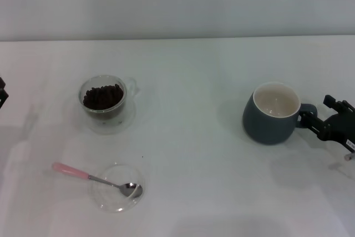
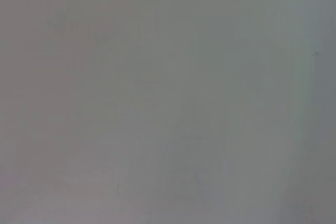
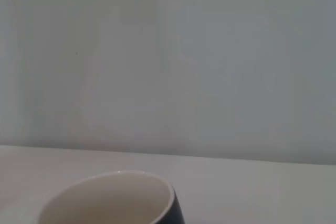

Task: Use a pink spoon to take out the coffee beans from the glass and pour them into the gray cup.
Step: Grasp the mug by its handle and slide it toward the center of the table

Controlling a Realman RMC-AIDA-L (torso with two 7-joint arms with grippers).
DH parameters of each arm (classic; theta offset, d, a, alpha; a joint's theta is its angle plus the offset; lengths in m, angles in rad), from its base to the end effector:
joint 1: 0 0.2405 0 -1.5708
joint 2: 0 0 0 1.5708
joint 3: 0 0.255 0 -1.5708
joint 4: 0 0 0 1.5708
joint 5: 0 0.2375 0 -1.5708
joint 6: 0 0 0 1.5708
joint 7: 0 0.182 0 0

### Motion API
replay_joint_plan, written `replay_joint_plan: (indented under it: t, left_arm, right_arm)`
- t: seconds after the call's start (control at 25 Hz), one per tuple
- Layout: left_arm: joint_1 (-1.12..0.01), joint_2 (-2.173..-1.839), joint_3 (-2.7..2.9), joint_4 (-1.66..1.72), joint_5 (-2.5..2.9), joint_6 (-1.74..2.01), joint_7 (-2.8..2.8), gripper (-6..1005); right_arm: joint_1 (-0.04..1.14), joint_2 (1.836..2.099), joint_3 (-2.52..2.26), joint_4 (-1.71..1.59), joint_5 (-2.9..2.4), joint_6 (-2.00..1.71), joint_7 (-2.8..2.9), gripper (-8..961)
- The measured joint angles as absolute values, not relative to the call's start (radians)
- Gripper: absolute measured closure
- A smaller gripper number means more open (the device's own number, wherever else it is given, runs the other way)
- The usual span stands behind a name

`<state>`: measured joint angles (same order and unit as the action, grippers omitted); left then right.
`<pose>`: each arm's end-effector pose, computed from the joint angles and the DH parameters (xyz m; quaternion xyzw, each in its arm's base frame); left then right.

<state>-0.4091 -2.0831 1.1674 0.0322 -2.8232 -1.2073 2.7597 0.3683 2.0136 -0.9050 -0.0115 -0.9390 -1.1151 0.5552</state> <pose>-0.3786 0.3585 -0.0141 -0.6780 -0.2898 -0.3118 0.5993 0.4073 0.3289 -0.0422 -0.7693 0.3305 0.2389 0.4918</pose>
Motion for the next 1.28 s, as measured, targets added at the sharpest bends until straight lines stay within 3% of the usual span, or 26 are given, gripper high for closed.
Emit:
replay_joint_plan:
  t: [0.32, 0.52, 0.84, 1.08, 1.28]
  left_arm:
    - [-0.404, -2.083, 1.167, 0.032, -2.832, -1.207, 2.760, 124]
    - [-0.406, -2.083, 1.167, 0.032, -2.832, -1.207, 2.760, 123]
    - [-0.411, -2.083, 1.167, 0.032, -2.832, -1.207, 2.760, 124]
    - [-0.414, -2.083, 1.167, 0.032, -2.832, -1.207, 2.760, 125]
    - [-0.416, -2.083, 1.167, 0.032, -2.832, -1.207, 2.760, 126]
  right_arm:
    - [0.375, 2.014, -0.905, -0.020, -0.925, -1.105, 0.565, 219]
    - [0.377, 2.014, -0.905, -0.020, -0.916, -1.118, 0.565, 446]
    - [0.392, 2.016, -0.920, -0.021, -0.924, -1.124, 0.566, 690]
    - [0.413, 2.023, -1.004, -0.009, -0.927, -1.192, 0.567, 770]
    - [0.431, 2.028, -1.071, 0.000, -0.927, -1.239, 0.569, 772]
